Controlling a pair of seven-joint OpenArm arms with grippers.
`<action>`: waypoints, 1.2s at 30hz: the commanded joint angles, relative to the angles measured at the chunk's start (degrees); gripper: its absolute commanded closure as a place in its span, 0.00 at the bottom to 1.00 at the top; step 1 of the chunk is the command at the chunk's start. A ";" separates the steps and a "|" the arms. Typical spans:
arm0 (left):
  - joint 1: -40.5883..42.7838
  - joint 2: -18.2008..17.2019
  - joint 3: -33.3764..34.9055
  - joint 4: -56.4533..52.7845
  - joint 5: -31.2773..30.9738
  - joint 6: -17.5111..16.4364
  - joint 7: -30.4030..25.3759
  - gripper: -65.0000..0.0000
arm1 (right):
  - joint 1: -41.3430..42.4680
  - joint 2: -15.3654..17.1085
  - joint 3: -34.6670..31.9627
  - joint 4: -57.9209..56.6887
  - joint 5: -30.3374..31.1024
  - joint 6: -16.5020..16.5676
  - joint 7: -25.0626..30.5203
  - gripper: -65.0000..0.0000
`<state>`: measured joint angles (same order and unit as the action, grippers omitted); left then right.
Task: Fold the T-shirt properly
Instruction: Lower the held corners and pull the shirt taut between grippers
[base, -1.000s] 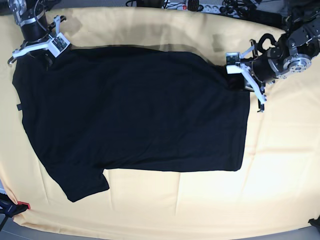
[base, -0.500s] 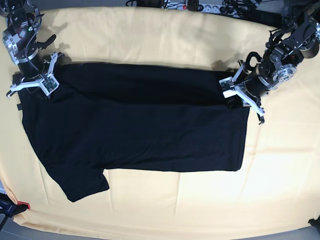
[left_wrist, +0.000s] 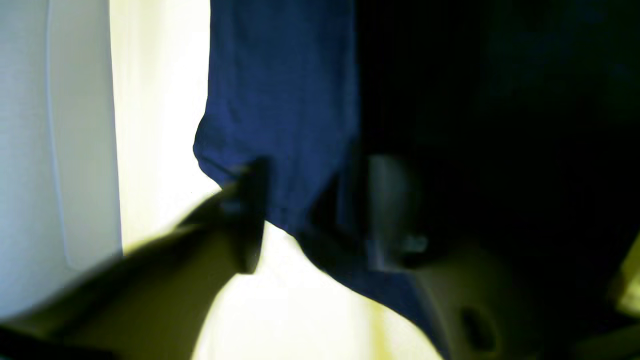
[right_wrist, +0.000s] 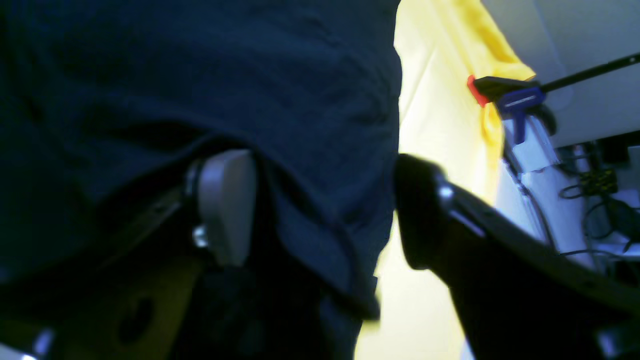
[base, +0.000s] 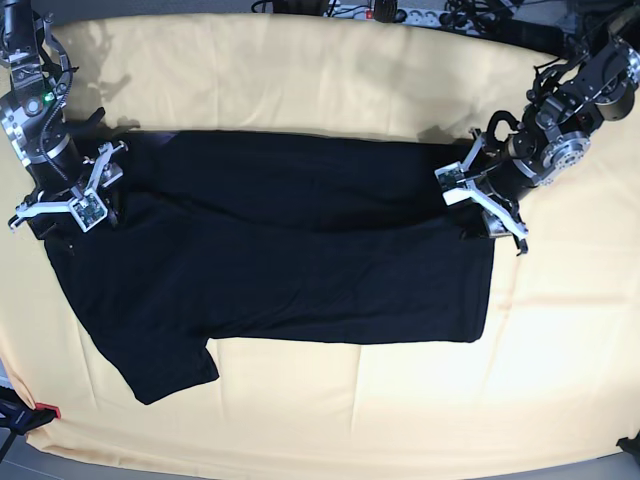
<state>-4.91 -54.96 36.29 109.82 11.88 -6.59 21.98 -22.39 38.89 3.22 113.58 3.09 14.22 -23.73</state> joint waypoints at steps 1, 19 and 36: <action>-0.70 -1.27 -0.72 0.68 0.09 -0.57 0.50 0.43 | 0.35 1.11 0.63 0.70 -0.11 -1.22 -0.39 0.29; 2.73 -6.14 -0.72 4.81 -11.69 -27.43 7.23 0.43 | -8.26 2.21 0.63 5.18 5.31 13.42 -17.29 0.29; 3.30 -6.14 -0.72 2.51 -1.33 -15.93 5.22 0.43 | -7.06 2.21 0.63 -7.69 0.96 11.21 -8.33 0.41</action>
<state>-1.39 -60.01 35.88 112.64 8.54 -22.83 25.30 -29.19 40.16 3.49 106.04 5.89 25.91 -30.22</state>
